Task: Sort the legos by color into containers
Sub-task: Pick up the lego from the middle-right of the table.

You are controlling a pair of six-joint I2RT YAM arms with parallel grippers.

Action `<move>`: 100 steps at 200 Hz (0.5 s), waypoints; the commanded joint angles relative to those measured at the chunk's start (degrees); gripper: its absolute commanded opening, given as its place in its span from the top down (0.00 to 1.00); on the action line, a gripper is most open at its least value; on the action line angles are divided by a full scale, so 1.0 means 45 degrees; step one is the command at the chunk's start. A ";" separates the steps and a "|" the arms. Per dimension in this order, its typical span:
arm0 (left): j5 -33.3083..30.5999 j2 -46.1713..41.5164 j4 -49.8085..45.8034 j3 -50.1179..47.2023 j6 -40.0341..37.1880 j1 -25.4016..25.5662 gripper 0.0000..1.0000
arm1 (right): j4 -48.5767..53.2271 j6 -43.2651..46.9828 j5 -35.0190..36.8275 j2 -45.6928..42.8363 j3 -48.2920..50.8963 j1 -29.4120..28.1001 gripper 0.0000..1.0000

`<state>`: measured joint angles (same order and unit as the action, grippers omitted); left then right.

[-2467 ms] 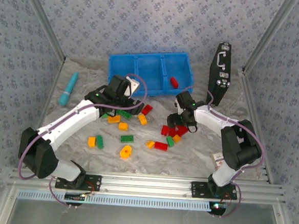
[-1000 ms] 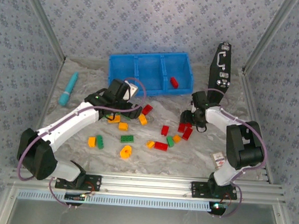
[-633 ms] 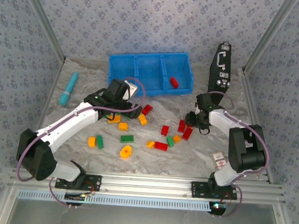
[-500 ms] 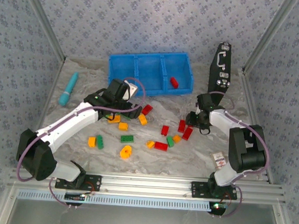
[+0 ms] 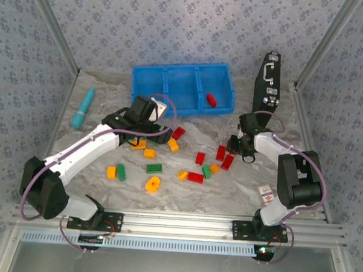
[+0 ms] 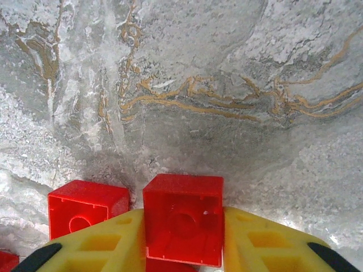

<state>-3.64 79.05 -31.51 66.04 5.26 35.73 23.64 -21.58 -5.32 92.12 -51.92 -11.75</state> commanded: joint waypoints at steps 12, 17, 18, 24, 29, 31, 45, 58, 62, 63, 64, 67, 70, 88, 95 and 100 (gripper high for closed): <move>0.0120 -0.0354 0.0039 0.0023 0.0030 0.0022 0.00 | 0.0555 0.0108 0.0517 0.0458 -0.0198 0.0081 0.70; 0.0093 -0.0354 0.0046 0.0013 0.0010 0.0020 0.00 | 0.0622 0.0127 0.0522 0.0431 -0.0234 0.0081 0.71; 0.0099 -0.0347 0.0037 0.0012 0.0007 0.0025 0.00 | 0.0634 0.0128 0.0530 0.0430 -0.0237 0.0086 0.71; 0.0077 -0.0349 0.0034 0.0012 -0.0008 0.0020 0.00 | 0.0717 0.0167 0.0550 0.0392 -0.0311 0.0080 0.72; 0.0067 -0.0344 0.0039 0.0011 -0.0040 0.0030 0.00 | 0.0783 0.0185 0.0576 0.0328 -0.0361 0.0083 0.72; 0.0047 -0.0340 0.0046 0.0012 -0.0036 0.0015 0.00 | 0.0817 0.0196 0.0587 0.0301 -0.0392 0.0089 0.72; 0.0004 -0.0341 0.0072 0.0001 -0.0108 0.0030 0.00 | 0.1034 0.0264 0.0670 0.0111 -0.0583 0.0071 0.73; -0.0032 -0.0342 0.0110 -0.0007 -0.0166 0.0020 0.00 | 0.1317 0.0321 0.0732 -0.0100 -0.0881 0.0053 0.73; -0.0041 -0.0349 0.0110 -0.0017 -0.0180 0.0027 0.00 | 0.1377 0.0341 0.0754 -0.0168 -0.0962 0.0052 0.73; -0.0036 -0.0344 0.0108 -0.0013 -0.0186 0.0028 0.00 | 0.1402 0.0342 0.0754 -0.0182 -0.1001 0.0052 0.73; -0.0034 -0.0342 0.0108 -0.0010 -0.0189 0.0029 0.00 | 0.1434 0.0343 0.0753 -0.0199 -0.1021 0.0052 0.73; -0.0041 -0.0339 0.0122 -0.0008 -0.0206 0.0030 0.00 | 0.1481 0.0343 0.0782 -0.0253 -0.1089 0.0055 0.74; -0.0049 -0.0339 0.0128 -0.0018 -0.0210 0.0015 0.00 | 0.1546 0.0358 0.0784 -0.0297 -0.1171 0.0040 0.74; -0.0070 -0.0393 0.0202 -0.0067 -0.0268 -0.0008 0.00 | 0.1915 0.0363 0.0863 -0.0539 -0.1696 -0.0023 0.74; -0.0094 -0.0410 0.0206 -0.0084 -0.0269 -0.0020 0.00 | 0.2054 0.0353 0.0868 -0.0617 -0.1939 -0.0062 0.74; -0.0077 -0.0427 0.0222 -0.0096 -0.0282 -0.0053 0.00 | 0.2140 0.0344 0.0866 -0.0660 -0.2117 -0.0111 0.74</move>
<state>-3.77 79.05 -31.44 66.04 4.97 35.73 29.19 -20.95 -2.94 91.88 -56.97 -11.75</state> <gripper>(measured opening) 0.998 0.260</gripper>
